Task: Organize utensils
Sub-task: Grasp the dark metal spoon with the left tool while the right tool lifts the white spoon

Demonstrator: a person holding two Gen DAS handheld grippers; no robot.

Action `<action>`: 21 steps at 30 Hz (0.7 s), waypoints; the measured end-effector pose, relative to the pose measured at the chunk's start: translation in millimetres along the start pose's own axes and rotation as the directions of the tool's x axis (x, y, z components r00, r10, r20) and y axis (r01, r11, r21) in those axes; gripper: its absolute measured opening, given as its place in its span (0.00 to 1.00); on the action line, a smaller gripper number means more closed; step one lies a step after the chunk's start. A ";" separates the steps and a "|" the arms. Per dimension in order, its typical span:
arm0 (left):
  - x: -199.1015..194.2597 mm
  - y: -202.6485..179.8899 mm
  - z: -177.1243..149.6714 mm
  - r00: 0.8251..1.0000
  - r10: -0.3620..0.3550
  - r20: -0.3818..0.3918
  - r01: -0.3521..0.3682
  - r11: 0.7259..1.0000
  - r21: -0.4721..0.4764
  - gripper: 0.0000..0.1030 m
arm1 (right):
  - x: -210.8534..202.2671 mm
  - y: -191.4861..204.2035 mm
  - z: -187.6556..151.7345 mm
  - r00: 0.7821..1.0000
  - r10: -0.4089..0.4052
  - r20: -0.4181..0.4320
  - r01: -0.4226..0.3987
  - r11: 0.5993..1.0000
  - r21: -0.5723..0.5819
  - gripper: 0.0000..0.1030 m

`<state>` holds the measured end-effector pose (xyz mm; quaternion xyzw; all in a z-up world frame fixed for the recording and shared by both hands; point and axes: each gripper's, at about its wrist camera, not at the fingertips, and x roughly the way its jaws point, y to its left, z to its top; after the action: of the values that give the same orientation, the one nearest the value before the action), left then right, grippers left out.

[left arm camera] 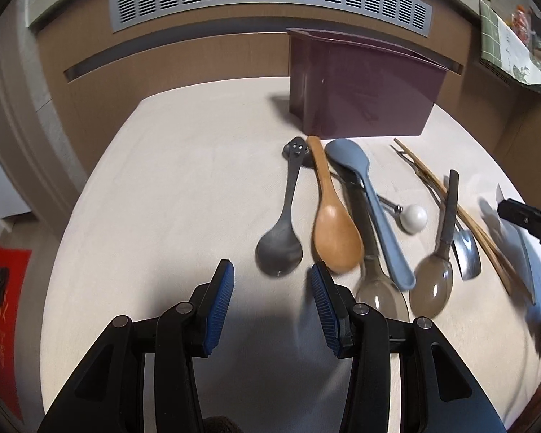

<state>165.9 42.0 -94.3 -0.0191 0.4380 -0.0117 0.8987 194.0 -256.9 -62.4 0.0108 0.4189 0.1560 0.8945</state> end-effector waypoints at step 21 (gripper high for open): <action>-37.5 -0.6 15.2 0.976 0.050 0.210 -0.044 0.999 -0.031 0.28 | -10.6 3.7 4.1 0.999 -0.016 0.050 0.018 0.999 -0.036 0.30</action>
<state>154.8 43.1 -55.4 -0.0216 0.3407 0.0174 0.9398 189.7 -255.9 -51.2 -0.0049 0.3937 0.1557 0.9059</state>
